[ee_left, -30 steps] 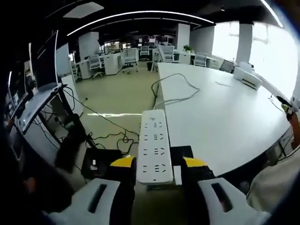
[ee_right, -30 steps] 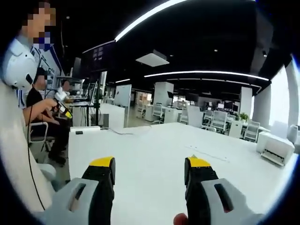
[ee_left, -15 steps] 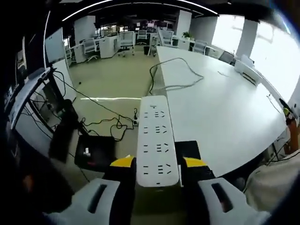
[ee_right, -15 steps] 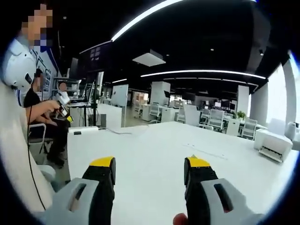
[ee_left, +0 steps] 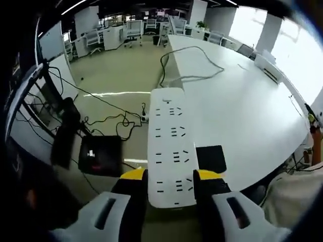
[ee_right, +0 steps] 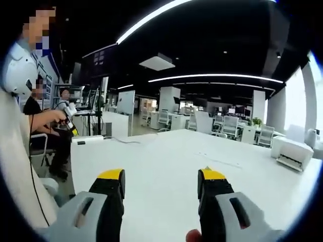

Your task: Pick up the power strip scattered on the table, fix it on the side mounting bracket of the table, and press the switch

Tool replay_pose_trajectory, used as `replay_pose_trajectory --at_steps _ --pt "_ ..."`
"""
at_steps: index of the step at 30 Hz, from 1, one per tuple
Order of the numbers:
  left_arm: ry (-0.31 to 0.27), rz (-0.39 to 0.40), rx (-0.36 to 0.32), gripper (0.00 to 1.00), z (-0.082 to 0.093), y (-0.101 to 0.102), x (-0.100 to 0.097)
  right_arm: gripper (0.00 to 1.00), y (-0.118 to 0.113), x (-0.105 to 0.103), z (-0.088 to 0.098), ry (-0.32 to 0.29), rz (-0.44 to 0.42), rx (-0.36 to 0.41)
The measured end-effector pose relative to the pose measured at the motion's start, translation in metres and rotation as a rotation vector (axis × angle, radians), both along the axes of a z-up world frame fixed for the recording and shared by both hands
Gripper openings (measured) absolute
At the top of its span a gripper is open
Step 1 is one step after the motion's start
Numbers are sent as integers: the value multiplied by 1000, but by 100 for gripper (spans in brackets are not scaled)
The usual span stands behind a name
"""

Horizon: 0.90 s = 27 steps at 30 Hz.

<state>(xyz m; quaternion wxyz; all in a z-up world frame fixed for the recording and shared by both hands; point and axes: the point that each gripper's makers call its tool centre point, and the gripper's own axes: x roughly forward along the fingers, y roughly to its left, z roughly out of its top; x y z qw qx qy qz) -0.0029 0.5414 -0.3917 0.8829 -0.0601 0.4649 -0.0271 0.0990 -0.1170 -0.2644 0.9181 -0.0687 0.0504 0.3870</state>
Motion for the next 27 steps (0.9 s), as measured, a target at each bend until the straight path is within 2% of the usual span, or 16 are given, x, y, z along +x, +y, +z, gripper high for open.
replay_pose_trajectory --at_steps 10,18,27 --pt "47 -27 6 41 -9 -4 2 53 0 -3 -1 -3 -12 -2" --pt "50 -28 -6 42 -9 -3 3 53 -3 -3 1 -9 -18 2" --pt "88 -26 -3 42 -9 -3 3 52 1 -3 -3 -3 -12 2"
